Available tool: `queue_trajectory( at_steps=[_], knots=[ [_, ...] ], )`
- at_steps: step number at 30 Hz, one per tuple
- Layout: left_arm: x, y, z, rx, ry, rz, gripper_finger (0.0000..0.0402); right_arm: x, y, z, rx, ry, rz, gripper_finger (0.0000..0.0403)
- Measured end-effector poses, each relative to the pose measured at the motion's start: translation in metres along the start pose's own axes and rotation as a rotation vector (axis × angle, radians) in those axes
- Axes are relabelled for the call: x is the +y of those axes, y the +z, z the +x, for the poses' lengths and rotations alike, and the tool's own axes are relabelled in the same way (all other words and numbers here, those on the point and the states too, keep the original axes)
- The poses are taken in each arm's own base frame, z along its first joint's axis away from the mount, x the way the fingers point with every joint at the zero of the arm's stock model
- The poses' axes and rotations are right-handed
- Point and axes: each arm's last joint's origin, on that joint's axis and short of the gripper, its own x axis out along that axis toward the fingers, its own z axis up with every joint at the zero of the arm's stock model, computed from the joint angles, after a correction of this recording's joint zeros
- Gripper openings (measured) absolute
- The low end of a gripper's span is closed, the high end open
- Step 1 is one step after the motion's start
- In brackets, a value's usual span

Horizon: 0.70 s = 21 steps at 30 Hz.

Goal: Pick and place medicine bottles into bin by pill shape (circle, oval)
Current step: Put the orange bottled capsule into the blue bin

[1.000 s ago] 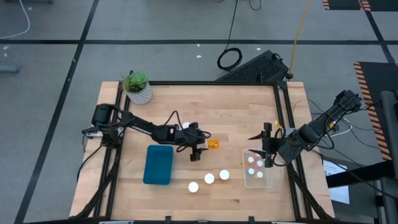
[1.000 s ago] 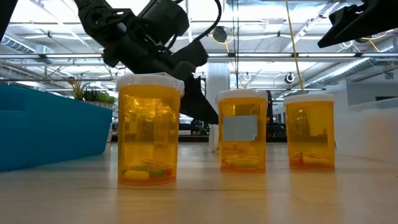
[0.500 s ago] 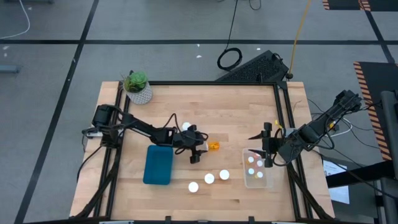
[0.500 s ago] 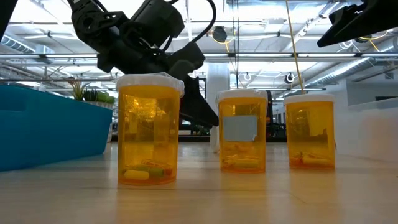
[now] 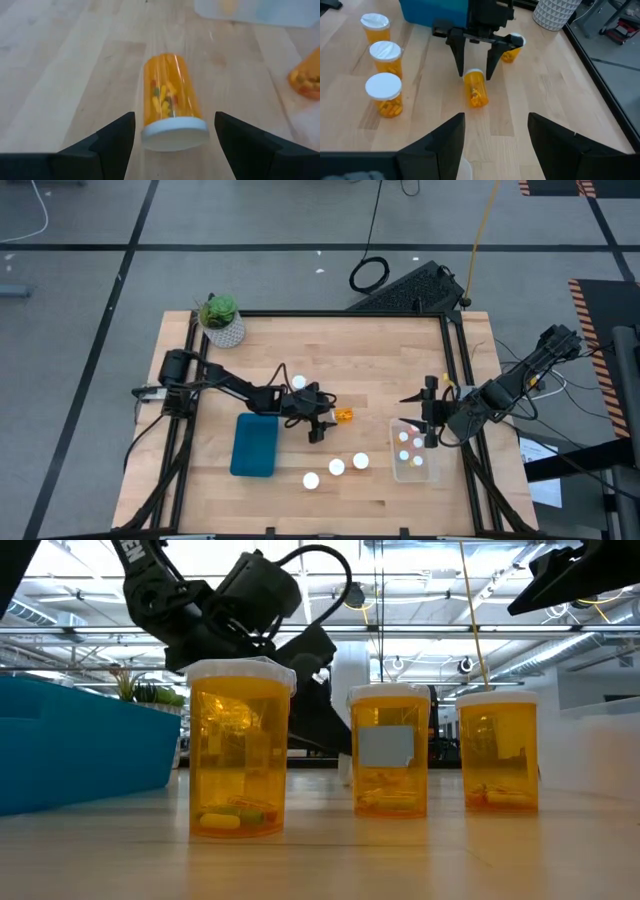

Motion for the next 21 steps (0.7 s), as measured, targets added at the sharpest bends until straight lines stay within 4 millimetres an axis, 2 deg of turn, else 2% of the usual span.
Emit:
queue_trajectory(
  at_steps=[6, 10, 17, 21],
  knots=[
    [0.005, -0.011, 0.010, 0.016, 0.008, -0.019, 0.0273, -0.004, 0.000, 0.003, 0.009, -0.028, 0.000, 0.0212],
    [0.007, -0.009, 0.011, -0.009, 0.029, -0.022, 0.0271, -0.008, 0.001, 0.005, 0.018, -0.051, -0.017, 0.0212],
    [0.008, -0.008, 0.011, -0.023, 0.044, -0.008, 0.0207, -0.012, 0.001, 0.007, 0.026, -0.070, -0.013, 0.0212],
    [0.008, -0.008, 0.011, -0.021, 0.044, 0.006, 0.0206, -0.011, 0.001, 0.007, 0.027, -0.067, -0.012, 0.0212]
  ],
)
